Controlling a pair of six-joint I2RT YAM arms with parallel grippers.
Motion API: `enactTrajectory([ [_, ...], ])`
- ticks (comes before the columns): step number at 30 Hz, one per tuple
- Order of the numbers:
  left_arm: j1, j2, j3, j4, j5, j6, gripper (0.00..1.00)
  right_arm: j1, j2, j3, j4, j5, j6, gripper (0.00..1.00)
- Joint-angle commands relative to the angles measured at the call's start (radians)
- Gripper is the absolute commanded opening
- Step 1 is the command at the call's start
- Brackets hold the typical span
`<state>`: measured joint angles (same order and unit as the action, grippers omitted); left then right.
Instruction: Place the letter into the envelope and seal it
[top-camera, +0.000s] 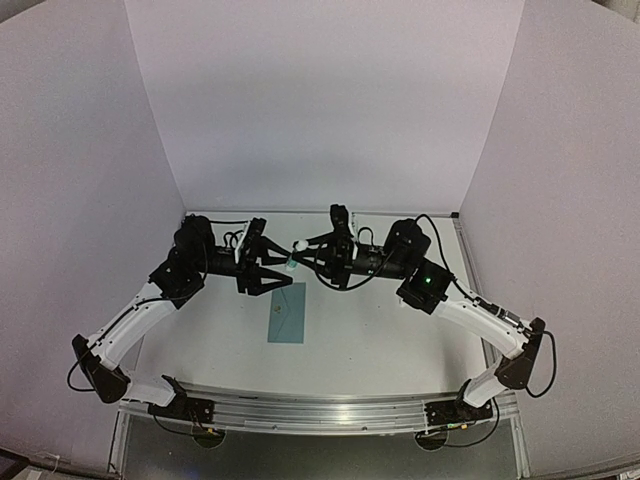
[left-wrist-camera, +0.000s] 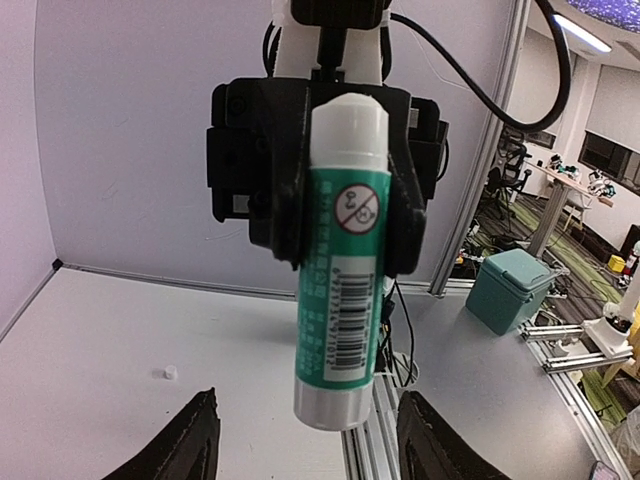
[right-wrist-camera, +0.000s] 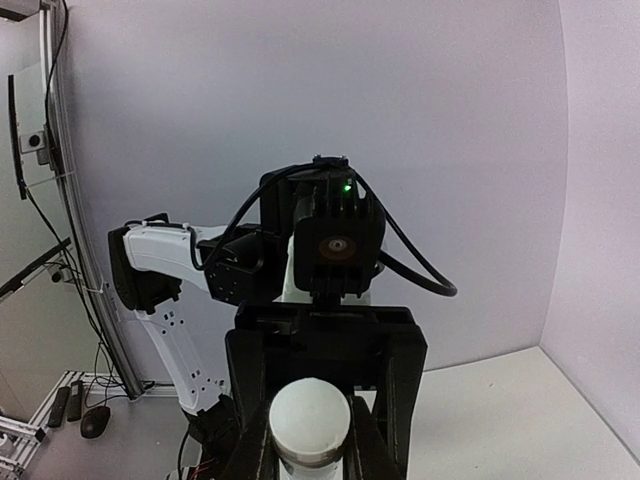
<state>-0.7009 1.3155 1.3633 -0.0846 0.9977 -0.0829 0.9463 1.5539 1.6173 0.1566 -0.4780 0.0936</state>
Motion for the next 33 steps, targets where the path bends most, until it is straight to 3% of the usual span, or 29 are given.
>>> enactTrajectory([
  [1, -0.006, 0.011, 0.054, 0.055, 0.037, 0.002, 0.60, 0.008, -0.023, 0.003, 0.018, 0.027, -0.022, 0.00],
  [13, -0.009, 0.018, 0.055, 0.080, 0.047, -0.013, 0.50, 0.008, 0.000, 0.002, 0.017, 0.051, -0.017, 0.00],
  [19, -0.009, 0.019, 0.055, 0.078, 0.035, -0.019, 0.25, 0.009, 0.006, 0.006, 0.018, 0.047, -0.009, 0.00],
  [27, -0.010, 0.019, 0.051, 0.081, 0.030, -0.028, 0.20, 0.009, 0.016, 0.010, 0.018, 0.042, 0.003, 0.00],
  [31, -0.009, 0.016, 0.047, 0.082, 0.027, -0.030, 0.12, 0.010, 0.021, 0.013, 0.017, 0.039, 0.007, 0.00],
  [33, -0.009, 0.014, 0.044, 0.106, 0.026, -0.028, 0.03, 0.011, 0.023, 0.011, 0.017, 0.042, 0.011, 0.00],
])
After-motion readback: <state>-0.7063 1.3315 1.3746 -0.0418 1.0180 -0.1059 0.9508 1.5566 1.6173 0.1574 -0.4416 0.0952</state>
